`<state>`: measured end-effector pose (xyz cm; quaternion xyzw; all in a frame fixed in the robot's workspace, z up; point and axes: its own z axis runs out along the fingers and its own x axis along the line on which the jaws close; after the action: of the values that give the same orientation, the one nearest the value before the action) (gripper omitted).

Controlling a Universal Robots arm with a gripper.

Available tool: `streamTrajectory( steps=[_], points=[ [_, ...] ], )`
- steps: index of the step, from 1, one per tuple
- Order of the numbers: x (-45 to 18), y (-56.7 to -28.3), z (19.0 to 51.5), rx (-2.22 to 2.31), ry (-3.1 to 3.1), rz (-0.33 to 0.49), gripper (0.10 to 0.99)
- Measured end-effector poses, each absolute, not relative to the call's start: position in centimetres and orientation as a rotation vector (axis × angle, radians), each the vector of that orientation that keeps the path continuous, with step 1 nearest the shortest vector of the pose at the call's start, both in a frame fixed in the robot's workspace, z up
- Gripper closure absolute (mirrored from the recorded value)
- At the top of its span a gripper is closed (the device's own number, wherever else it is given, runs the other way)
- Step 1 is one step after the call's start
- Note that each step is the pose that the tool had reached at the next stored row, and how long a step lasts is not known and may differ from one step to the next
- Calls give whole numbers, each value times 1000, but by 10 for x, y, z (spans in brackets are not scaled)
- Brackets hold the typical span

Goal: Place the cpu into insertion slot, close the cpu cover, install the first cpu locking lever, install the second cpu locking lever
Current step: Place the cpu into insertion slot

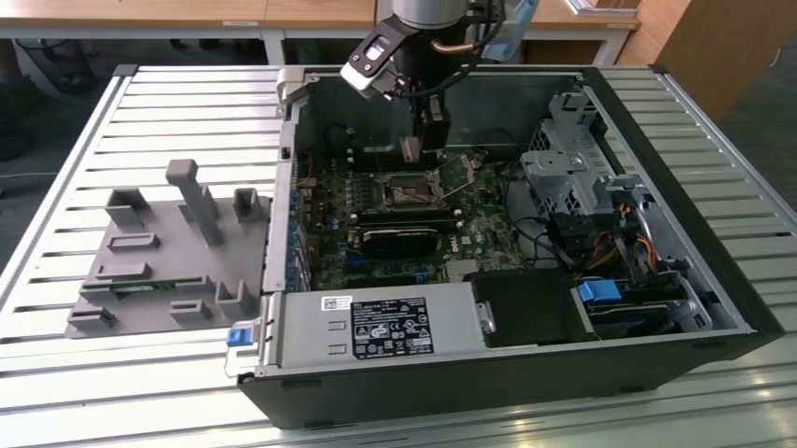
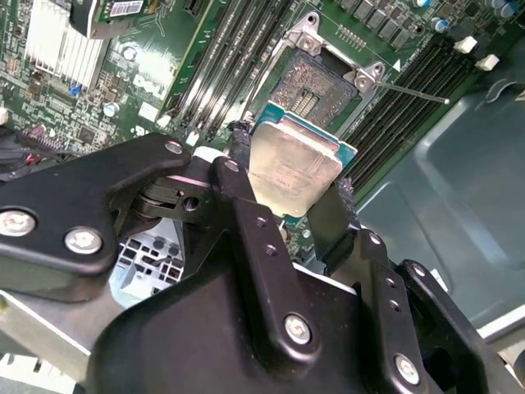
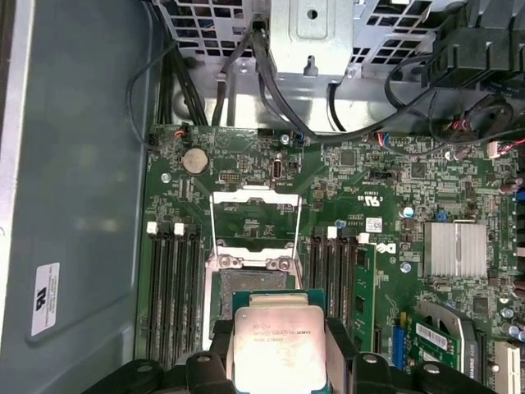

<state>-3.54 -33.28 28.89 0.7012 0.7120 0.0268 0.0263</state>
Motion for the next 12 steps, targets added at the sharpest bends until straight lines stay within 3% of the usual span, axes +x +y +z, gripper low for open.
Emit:
streamTrajectory(
  steps=[12],
  points=[
    [-35,-329,272,2205,2160,81,553]
  ],
)
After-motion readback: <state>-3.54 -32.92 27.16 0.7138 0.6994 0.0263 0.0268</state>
